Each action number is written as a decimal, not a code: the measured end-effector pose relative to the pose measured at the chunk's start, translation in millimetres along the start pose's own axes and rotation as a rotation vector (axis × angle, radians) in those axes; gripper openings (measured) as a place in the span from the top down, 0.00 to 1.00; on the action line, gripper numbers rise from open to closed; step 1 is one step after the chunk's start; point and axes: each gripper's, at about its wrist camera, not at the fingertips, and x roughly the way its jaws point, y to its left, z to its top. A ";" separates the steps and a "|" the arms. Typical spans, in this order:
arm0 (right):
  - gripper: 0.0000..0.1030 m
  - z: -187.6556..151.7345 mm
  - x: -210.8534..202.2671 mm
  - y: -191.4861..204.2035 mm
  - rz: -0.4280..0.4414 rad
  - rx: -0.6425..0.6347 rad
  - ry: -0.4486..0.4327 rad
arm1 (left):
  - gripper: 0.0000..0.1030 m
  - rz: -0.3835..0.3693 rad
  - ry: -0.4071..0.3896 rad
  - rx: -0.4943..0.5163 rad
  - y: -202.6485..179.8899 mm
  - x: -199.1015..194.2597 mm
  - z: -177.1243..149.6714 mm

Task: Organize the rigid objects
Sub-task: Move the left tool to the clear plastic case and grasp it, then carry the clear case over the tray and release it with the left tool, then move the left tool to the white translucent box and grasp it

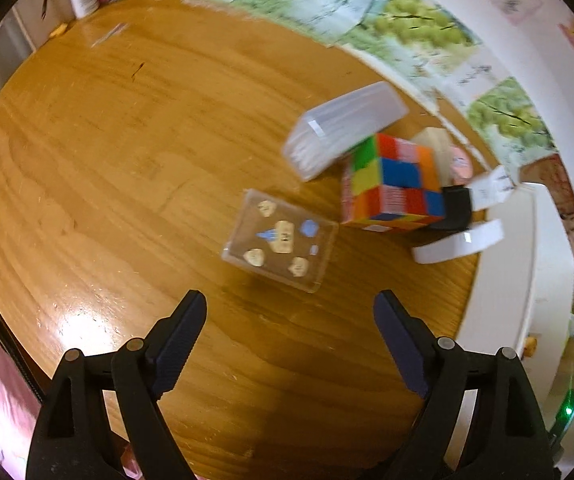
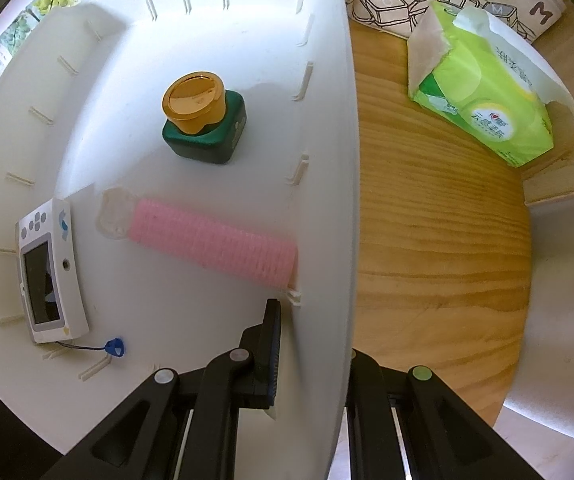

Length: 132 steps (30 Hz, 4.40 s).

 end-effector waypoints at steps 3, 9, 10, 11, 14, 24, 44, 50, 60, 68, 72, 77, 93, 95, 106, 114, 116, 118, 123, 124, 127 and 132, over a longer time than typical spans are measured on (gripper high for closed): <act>0.88 1.0 0.0 -0.3 0.000 0.000 0.004 | 0.15 0.014 0.006 -0.013 4.3 6.0 3.6; 0.88 4.5 -0.1 0.1 -0.002 0.002 0.016 | 0.15 0.044 0.009 -0.016 8.9 16.6 14.2; 0.88 4.9 0.0 -0.1 -0.002 0.004 0.017 | 0.15 0.047 0.007 -0.013 8.7 18.0 16.3; 0.88 5.5 0.0 -0.4 -0.001 0.006 0.019 | 0.15 0.049 0.006 -0.008 7.9 19.4 18.6; 0.88 6.7 0.5 -1.1 -0.001 0.011 0.023 | 0.15 0.051 -0.003 0.000 4.7 23.6 24.2; 0.88 8.2 2.8 -6.6 0.002 0.031 0.031 | 0.20 0.045 0.011 0.022 -1.8 32.9 30.1; 0.87 2.3 3.0 -5.0 -0.014 0.020 0.018 | 0.29 0.021 0.003 0.010 -1.7 14.2 20.5; 0.87 -5.2 4.0 -0.8 -0.022 0.010 0.006 | 0.29 -0.021 -0.044 0.041 -11.2 -15.5 11.0; 0.87 -10.1 0.4 4.8 -0.018 -0.008 -0.026 | 0.29 -0.066 -0.150 0.153 -42.9 -63.2 -1.5; 0.87 -10.4 -10.0 5.4 -0.016 -0.024 -0.048 | 0.29 -0.108 -0.203 0.252 -75.2 -91.6 -14.3; 0.87 -11.0 -13.8 5.9 -0.015 -0.022 -0.057 | 0.29 -0.130 -0.216 0.315 -95.2 -102.2 -20.8; 0.87 -11.9 -18.1 5.2 -0.015 -0.013 -0.064 | 0.29 -0.157 -0.226 0.416 -125.6 -111.7 -27.3; 0.87 -8.5 -28.3 -5.0 0.004 0.002 -0.070 | 0.29 -0.259 -0.112 0.733 -223.6 -99.6 -68.2; 0.87 -8.3 -28.2 -5.3 0.003 0.001 -0.069 | 0.29 -0.270 -0.086 0.764 -231.6 -96.1 -76.7; 0.87 -7.8 -27.0 0.2 -0.009 -0.011 -0.064 | 0.29 -0.309 -0.018 0.798 -240.8 -87.5 -98.7; 0.87 -8.6 -21.3 3.4 -0.014 -0.013 -0.056 | 0.19 -0.307 -0.075 0.714 -226.0 -93.0 -84.5; 0.87 -8.4 -19.4 3.6 -0.015 -0.013 -0.055 | 0.19 -0.302 -0.096 0.681 -220.1 -94.9 -78.1; 0.87 -7.3 -19.2 4.3 -0.016 -0.013 -0.052 | 0.18 -0.293 -0.118 0.648 -212.4 -96.2 -71.1; 0.87 -4.1 -17.1 7.7 -0.029 -0.017 -0.042 | 0.18 -0.275 -0.151 0.565 -192.0 -96.3 -51.2; 0.87 -3.6 -16.5 8.4 -0.032 -0.017 -0.040 | 0.18 -0.268 -0.160 0.545 -186.4 -96.0 -46.4; 0.87 -2.2 -14.9 9.7 -0.040 -0.017 -0.032 | 0.18 -0.236 -0.179 0.483 -168.6 -92.6 -31.3; 0.87 0.9 -12.1 11.9 -0.055 -0.011 -0.016 | 0.18 -0.165 -0.197 0.369 -134.5 -81.1 -0.5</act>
